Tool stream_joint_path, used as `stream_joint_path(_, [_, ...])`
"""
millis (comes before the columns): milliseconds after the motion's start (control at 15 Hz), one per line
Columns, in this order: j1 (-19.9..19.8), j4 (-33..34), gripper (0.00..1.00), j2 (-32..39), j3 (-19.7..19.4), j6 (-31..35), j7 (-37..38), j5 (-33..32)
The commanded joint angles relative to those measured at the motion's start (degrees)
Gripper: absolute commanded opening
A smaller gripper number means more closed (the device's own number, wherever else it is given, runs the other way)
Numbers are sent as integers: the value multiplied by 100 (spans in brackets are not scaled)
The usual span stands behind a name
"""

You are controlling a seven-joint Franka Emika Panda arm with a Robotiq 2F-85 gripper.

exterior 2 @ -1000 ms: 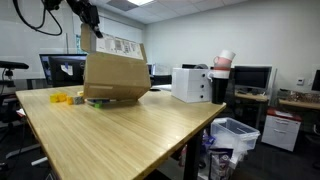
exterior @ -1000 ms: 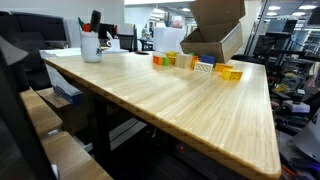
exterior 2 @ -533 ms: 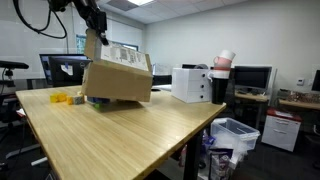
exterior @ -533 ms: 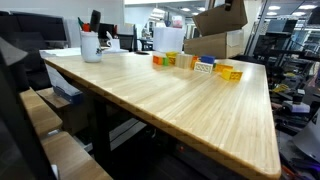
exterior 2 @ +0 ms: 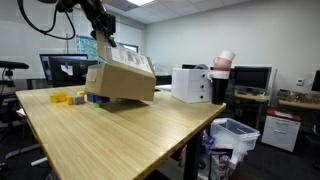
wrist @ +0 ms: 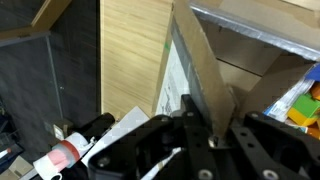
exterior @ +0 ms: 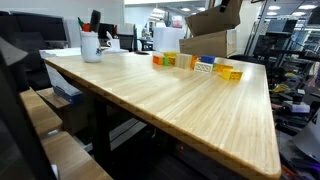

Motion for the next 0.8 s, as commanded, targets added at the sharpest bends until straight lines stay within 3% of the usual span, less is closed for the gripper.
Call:
stream_joint_path(0, [-250, -124, 5, -52, 65, 480, -99, -147])
stream_joint_path(733, [-783, -552, 5, -215, -171, 1100, -58, -68])
